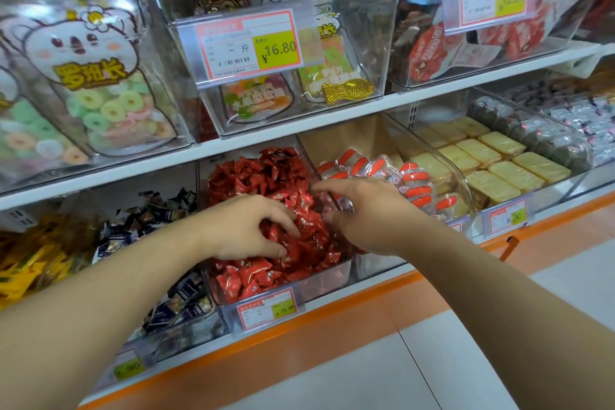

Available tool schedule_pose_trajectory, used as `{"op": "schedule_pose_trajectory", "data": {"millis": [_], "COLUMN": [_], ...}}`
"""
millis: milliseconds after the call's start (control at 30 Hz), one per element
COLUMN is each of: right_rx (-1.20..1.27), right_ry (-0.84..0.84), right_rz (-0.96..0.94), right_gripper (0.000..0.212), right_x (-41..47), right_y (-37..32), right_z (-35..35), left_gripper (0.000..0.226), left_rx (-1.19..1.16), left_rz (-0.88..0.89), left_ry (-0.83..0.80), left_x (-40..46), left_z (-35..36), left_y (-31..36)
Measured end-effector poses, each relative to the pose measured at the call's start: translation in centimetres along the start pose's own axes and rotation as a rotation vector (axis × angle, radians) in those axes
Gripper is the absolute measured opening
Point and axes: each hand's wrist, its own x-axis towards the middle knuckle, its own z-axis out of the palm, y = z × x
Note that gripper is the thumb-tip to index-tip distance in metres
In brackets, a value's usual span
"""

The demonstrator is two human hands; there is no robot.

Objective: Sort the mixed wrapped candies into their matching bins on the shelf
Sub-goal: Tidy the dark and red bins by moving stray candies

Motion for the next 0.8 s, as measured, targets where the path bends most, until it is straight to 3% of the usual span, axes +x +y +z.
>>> {"op": "schedule_pose_trajectory", "data": {"millis": [100,200,333,433,500,667,800], "right_rx": [0.008,-0.006,-0.012,-0.022,-0.024,-0.029,-0.019], "right_ry": [0.004,0.016,0.016,0.017,0.016,0.000,0.007], "right_rz": [-0.003,-0.015,-0.021,-0.018,-0.018,-0.017,-0.014], "right_gripper": [0.050,0.048,0.047,0.047,0.047,0.046,0.045], "right_x": [0.1,0.4,0.5,0.5,0.6,0.6,0.6], "right_y": [0.1,0.3,0.4,0.3,0.2,0.0,0.1], "right_z": [0.0,0.3,0.3,0.3,0.3,0.1,0.3], "left_gripper": [0.029,0.017,0.021,0.058,0.070,0.050,0.042], "left_rx": [-0.176,-0.245,-0.037,0.158,0.248,0.377,0.350], "left_rz": [0.018,0.031,-0.019,-0.068,-0.149,-0.131,-0.072], "left_ry": [-0.033,0.145,0.365,0.167,0.045,0.015,-0.007], "left_x": [-0.8,-0.1,2.5,4.9,5.9,5.4,3.7], "left_z": [-0.9,-1.2,-1.7,-1.5,-0.7,0.0,-0.4], "left_y": [1.6,2.2,1.0,-0.3,-0.8,-1.1,-1.3]}}
